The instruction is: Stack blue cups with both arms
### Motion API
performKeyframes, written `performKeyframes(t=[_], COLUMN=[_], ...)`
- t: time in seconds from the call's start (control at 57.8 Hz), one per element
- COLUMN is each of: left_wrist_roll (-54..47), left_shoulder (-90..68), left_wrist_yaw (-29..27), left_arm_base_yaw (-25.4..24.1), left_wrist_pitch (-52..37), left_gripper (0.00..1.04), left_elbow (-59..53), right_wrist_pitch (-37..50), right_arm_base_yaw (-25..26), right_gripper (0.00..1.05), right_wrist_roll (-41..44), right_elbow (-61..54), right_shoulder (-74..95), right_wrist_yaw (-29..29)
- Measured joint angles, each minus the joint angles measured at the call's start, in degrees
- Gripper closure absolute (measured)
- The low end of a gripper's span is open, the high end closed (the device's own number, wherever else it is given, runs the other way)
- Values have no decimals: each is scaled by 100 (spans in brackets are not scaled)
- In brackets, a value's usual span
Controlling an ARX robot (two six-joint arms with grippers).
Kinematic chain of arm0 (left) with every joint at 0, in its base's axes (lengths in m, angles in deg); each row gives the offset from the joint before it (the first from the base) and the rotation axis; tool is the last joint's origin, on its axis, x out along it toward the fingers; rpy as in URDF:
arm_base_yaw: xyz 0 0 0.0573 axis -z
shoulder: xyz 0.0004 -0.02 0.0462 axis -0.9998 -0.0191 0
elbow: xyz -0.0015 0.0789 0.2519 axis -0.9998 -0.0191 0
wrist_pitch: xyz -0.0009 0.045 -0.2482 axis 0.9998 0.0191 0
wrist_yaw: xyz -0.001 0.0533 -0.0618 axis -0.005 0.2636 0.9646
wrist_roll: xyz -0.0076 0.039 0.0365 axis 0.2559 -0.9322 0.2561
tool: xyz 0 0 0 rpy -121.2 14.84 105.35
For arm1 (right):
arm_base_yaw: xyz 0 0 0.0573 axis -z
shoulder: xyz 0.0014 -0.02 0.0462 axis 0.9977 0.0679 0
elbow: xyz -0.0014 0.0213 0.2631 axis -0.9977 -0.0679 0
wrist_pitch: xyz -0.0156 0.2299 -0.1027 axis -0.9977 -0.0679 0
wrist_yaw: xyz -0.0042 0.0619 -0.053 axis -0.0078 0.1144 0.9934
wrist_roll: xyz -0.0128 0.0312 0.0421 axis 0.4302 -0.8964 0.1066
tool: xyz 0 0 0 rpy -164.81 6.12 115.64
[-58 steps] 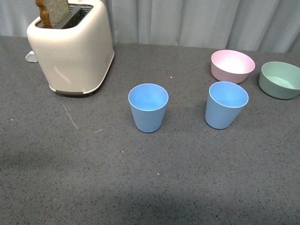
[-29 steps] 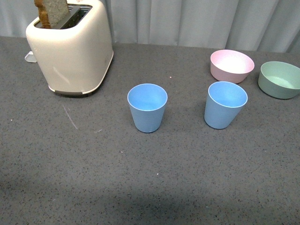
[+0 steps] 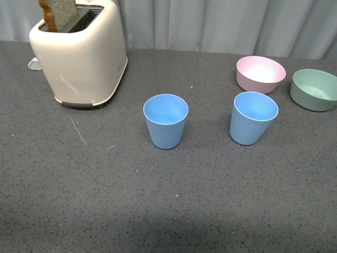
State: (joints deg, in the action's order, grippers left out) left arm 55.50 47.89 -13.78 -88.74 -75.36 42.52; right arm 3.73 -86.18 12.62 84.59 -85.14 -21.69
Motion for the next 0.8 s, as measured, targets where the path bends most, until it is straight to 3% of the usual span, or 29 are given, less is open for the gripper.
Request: performKeyframes(t=[0.744, 0.796], left_wrist_roll=[0, -2], left_shoulder=[1502, 1965], left_wrist_yaw=[0, 2], left_arm_base_yaw=[0, -2], left_wrist_pitch=[1478, 2118], left_gripper=[101, 101], left_elbow=[0, 0], right_wrist_pitch=[0, 0], right_arm_base_yaw=[0, 0], right_gripper=[10, 10], right_wrist_roll=[0, 0], right_elbow=[0, 0], right_shoulder=[0, 0], right_wrist_yaw=[0, 0])
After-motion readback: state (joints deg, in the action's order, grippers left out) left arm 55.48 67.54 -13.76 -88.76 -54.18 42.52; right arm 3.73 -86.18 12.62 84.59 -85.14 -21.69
